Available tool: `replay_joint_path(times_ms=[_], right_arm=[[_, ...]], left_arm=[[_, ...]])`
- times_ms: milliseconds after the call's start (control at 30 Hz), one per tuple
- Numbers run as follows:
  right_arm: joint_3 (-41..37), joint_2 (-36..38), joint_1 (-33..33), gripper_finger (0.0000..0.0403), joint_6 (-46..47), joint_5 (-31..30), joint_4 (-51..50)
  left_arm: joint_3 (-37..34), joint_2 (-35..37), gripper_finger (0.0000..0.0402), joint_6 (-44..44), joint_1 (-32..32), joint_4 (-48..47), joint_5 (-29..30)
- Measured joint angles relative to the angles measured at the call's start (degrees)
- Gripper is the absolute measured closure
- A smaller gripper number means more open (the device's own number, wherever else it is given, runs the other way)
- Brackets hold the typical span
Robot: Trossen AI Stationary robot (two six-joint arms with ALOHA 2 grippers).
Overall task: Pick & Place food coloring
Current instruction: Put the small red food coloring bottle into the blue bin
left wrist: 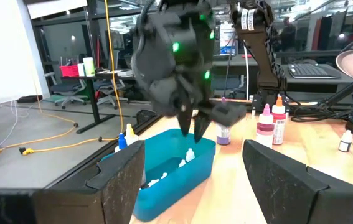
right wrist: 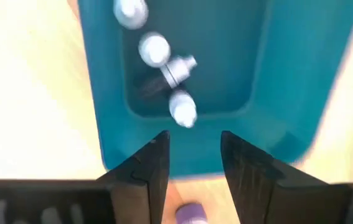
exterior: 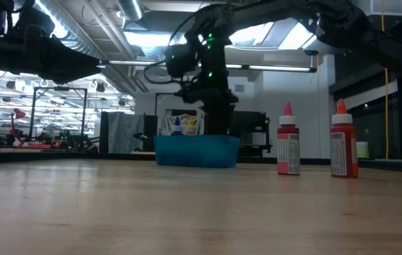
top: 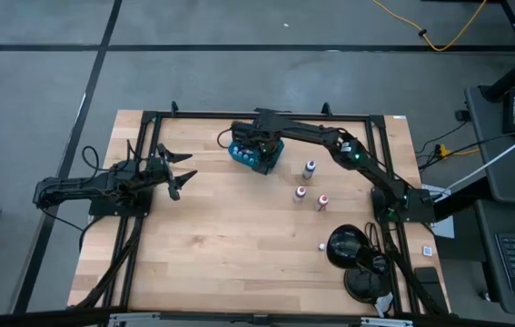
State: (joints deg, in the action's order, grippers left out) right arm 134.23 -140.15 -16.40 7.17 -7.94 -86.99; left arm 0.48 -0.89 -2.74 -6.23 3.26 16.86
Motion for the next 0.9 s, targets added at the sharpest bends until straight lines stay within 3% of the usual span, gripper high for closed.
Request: replay_joint_path(times_ms=[200, 467, 667, 900], right_arm=[[-0.09, 4.52, 0.72, 0.0247, 6.51, 0.65, -0.94], [-0.13, 5.96, 7.27, 0.0158, 16.15, 2.04, 1.99], [-0.41, 5.98, 14.21, 0.0107, 24.1, 7.99, 1.95], [-0.56, 5.98, 23.01, 0.0087, 28.73, 15.32, -0.1]], left_arm=[[0.02, 0.0, 0.0135, 0.02, 0.01, -0.01, 0.0], [0.0, 0.0, 0.0135, 0.0, 0.0, -0.01, 0.0], [-0.01, 0.0, 0.0135, 0.0, 0.01, 0.01, 0.0], [0.01, 0.0, 0.0135, 0.02, 0.01, -0.01, 0.0]])
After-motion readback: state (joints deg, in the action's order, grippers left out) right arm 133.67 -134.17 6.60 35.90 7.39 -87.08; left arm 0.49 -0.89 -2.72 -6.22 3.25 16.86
